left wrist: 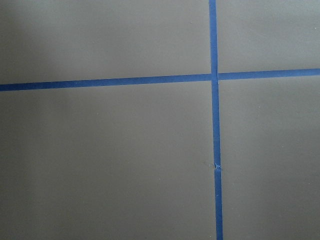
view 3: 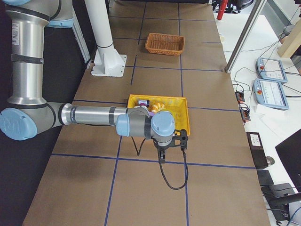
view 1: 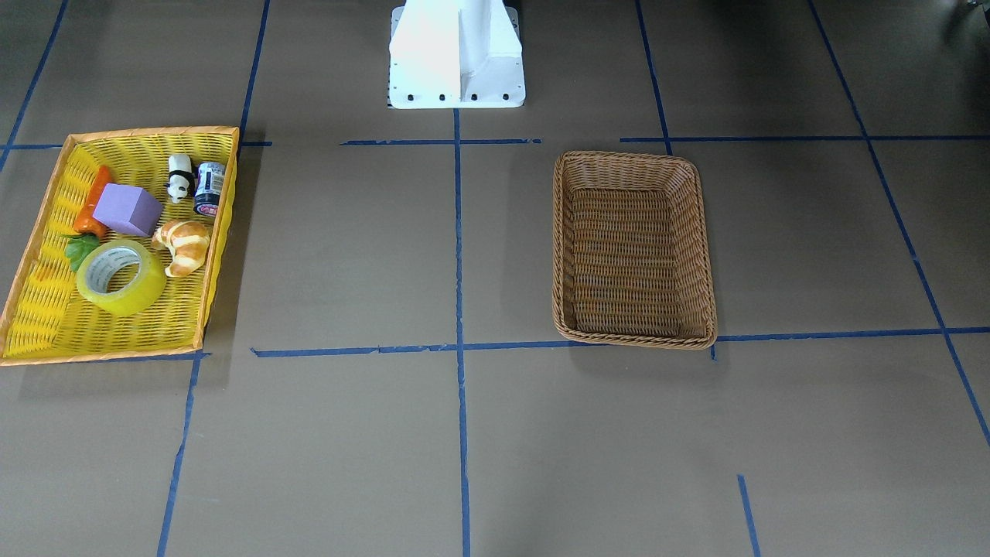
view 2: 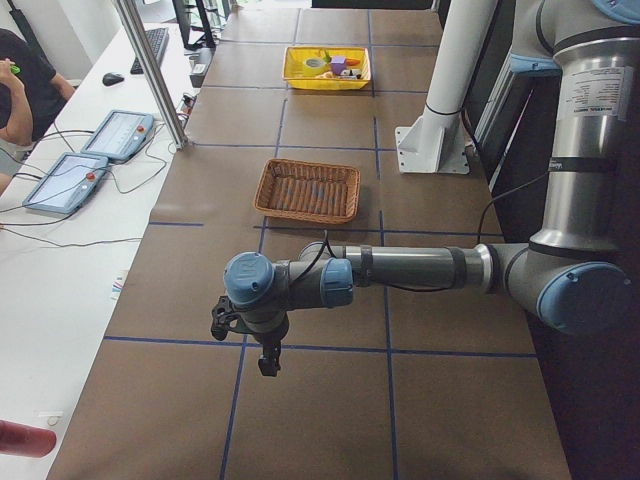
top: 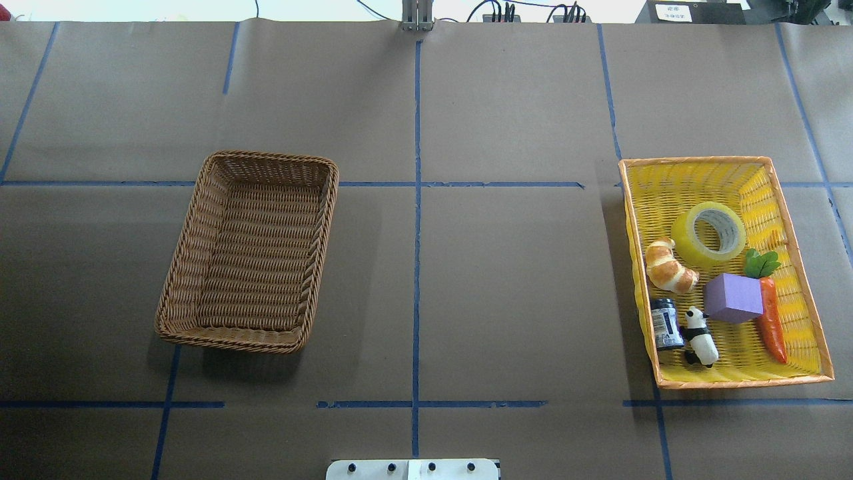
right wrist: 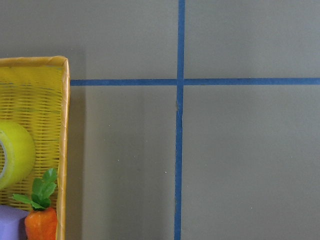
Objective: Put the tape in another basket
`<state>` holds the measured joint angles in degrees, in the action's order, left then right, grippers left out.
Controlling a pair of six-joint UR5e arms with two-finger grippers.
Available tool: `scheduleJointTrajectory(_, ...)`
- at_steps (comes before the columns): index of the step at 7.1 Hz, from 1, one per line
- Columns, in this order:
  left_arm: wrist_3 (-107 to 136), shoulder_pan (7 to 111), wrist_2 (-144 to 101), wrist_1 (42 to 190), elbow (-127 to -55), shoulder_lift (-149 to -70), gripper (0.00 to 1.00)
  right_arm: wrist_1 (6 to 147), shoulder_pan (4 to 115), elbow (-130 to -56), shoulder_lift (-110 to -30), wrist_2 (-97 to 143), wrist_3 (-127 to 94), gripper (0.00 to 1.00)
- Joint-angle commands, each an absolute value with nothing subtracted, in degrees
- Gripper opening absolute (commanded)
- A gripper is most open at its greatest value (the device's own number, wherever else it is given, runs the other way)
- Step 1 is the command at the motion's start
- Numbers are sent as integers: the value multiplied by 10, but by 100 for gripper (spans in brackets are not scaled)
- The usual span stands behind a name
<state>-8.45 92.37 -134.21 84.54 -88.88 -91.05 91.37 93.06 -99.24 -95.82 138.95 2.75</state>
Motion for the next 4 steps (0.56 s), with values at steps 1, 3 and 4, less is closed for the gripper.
scheduleJointTrajectory(1,-83,924,-1343,845,-893,-911,100,914,887,-1048,-955,1348,6,100)
scheduleJointTrajectory(3,-83,924,-1343,845,-902,-911,100,918,843,-1059,-890,1354,-70,100)
scheduleJointTrajectory(4,-83,924,-1342,845,-908,-910,100,912,790,-1060,-865,1352,-102,100)
